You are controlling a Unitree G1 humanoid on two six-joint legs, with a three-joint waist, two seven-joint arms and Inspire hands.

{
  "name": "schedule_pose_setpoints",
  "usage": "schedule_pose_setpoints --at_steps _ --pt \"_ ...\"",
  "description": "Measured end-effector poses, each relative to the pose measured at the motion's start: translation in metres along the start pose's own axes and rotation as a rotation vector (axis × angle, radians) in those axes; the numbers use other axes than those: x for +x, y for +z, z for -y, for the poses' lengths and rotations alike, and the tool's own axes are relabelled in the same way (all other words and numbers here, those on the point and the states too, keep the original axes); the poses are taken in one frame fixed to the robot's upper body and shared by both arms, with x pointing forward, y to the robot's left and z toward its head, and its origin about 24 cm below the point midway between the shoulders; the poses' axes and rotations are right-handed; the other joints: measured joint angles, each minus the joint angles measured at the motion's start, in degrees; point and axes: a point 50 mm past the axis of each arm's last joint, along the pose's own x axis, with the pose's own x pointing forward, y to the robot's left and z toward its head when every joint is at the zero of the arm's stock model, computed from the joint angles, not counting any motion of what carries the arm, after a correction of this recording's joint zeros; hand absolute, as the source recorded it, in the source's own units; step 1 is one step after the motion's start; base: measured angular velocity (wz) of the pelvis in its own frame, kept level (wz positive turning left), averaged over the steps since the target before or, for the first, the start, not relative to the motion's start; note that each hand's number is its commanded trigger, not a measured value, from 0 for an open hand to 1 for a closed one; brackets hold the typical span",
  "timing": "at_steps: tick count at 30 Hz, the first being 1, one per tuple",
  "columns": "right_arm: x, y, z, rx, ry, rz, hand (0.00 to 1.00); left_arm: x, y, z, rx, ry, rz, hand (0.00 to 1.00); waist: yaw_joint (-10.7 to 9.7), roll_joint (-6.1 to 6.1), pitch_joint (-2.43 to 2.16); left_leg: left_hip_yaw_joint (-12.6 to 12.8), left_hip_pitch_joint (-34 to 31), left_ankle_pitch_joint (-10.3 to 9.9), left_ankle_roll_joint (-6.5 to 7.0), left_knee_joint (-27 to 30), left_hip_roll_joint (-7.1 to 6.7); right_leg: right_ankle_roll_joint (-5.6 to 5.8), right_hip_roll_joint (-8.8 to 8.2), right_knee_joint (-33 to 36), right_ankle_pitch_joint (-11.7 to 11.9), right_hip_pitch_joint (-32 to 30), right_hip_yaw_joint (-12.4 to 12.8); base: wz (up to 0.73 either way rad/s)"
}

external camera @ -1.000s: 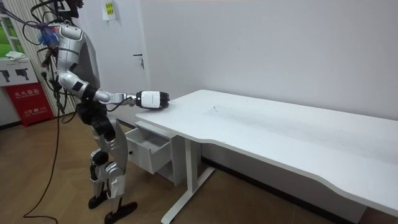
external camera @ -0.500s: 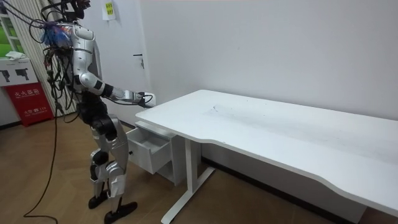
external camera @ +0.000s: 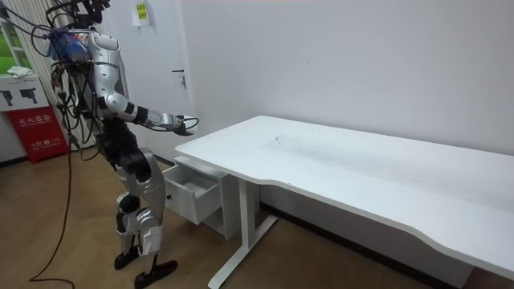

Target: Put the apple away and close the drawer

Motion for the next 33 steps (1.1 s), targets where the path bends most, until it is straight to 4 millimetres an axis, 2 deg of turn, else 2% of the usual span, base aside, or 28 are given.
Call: schedule_pose_setpoints --at_steps 11,20,33 --pt "0.0001 0.0006 -0.0003 -0.001 0.006 0.003 0.0 0.0003 0.001 -0.0005 0.0 0.001 0.001 0.0 -0.18 -0.05 0.06 -0.29 -0.42 0.06 0.2 0.64 -0.32 0.01 -0.32 0.34 0.0 -0.06 -0.11 0.01" --pt "-0.0007 -0.0007 -0.0016 -0.009 0.01 -0.006 0.0 0.0011 0.0049 -0.0019 0.001 0.005 0.014 0.0 -0.42 0.13 0.06 -1.57 -1.22 0.07 0.21 0.86 -0.43 0.01 -0.31 -0.11 0.0 -0.03 -1.16 0.07" --pt "-0.0031 -0.0032 -0.0006 -0.036 0.014 -0.022 0.0 0.0017 0.0068 -0.0026 0.001 0.007 0.019 0.0 -0.36 1.04 0.08 -2.13 -1.09 0.08 0.24 0.56 -0.54 0.02 -0.35 -0.55 0.0 0.43 -1.7 0.02"
